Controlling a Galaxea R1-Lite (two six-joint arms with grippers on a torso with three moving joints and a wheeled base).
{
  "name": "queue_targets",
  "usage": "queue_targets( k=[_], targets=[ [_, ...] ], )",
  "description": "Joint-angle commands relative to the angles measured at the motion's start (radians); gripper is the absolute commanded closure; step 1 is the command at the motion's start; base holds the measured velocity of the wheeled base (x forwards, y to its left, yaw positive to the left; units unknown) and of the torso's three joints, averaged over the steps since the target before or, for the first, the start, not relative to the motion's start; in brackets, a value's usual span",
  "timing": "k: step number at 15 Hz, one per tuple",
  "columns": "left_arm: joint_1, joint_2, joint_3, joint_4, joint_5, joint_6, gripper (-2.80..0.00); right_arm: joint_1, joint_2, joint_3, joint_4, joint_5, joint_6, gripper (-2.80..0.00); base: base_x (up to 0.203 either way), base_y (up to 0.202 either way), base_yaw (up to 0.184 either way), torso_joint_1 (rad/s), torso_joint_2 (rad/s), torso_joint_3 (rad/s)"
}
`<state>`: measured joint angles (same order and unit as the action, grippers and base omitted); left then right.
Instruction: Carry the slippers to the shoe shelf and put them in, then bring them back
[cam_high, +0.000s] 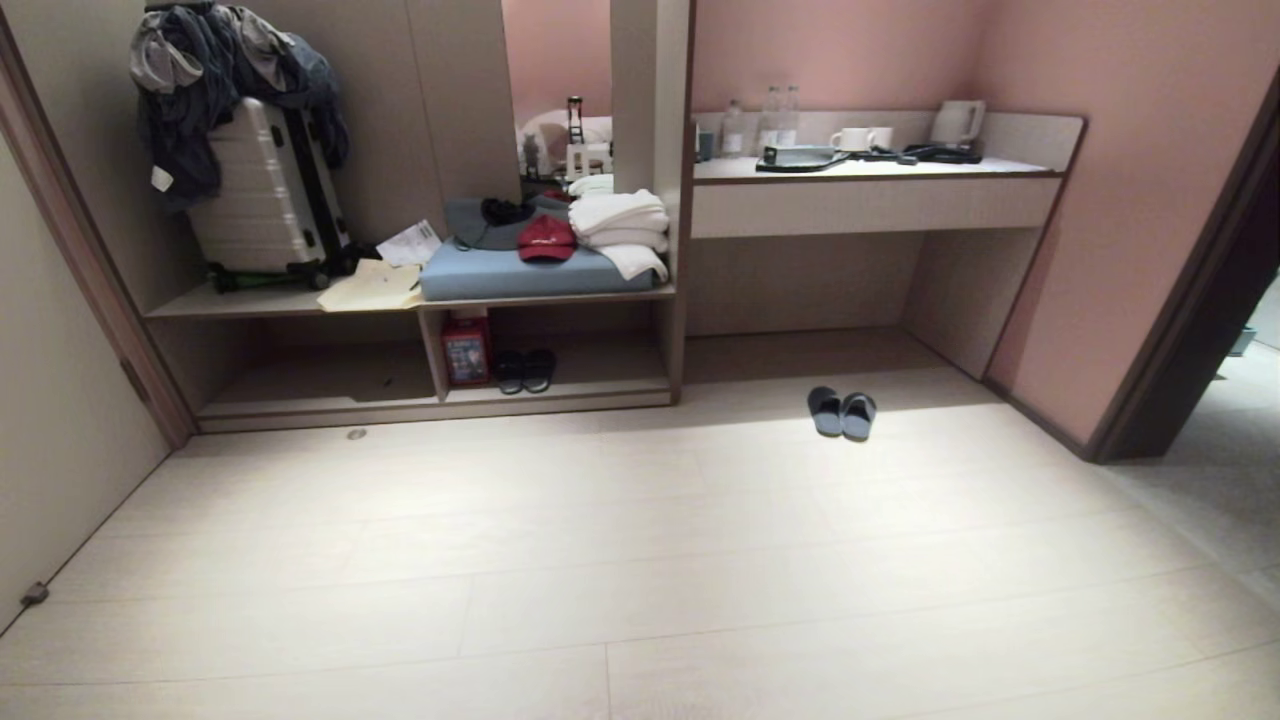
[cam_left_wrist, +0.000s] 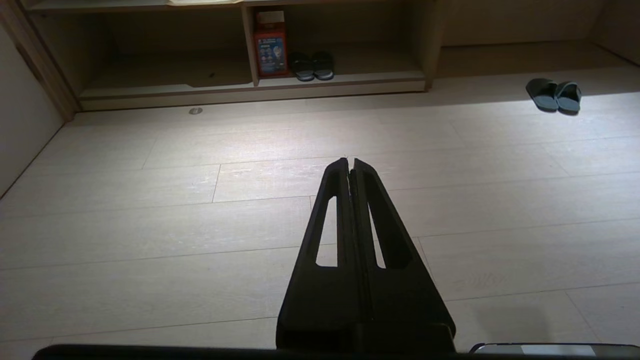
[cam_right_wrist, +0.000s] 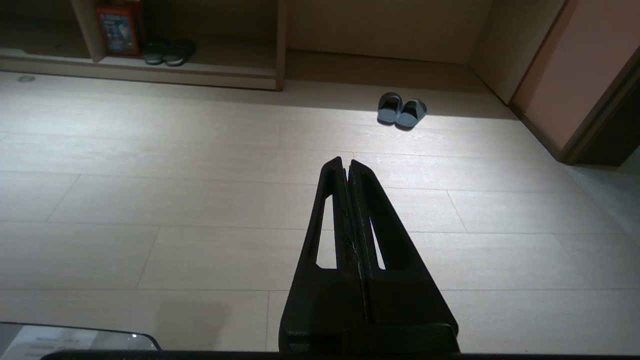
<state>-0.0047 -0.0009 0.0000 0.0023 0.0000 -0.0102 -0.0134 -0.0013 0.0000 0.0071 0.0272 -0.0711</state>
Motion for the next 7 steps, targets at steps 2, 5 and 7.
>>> queue_targets(
  k=[2,5,7],
  targets=[
    [0.000,0.001,0.002,0.001,0.002,-0.001,0.00,-0.002,0.000,0.002,-0.001,0.001,-0.011,0.00,0.000,0.000,0.000,0.000,0.00,0.000],
    [0.000,0.001,0.002,-0.001,0.000,-0.001,0.00,0.000,0.000,0.002,-0.001,0.002,-0.016,0.00,0.000,0.000,0.000,0.000,0.00,0.000],
    [0.000,0.001,0.002,0.001,0.000,-0.001,0.00,0.000,0.000,0.002,-0.001,0.000,-0.015,0.00,0.000,0.000,0.000,0.000,0.00,0.000]
  ],
)
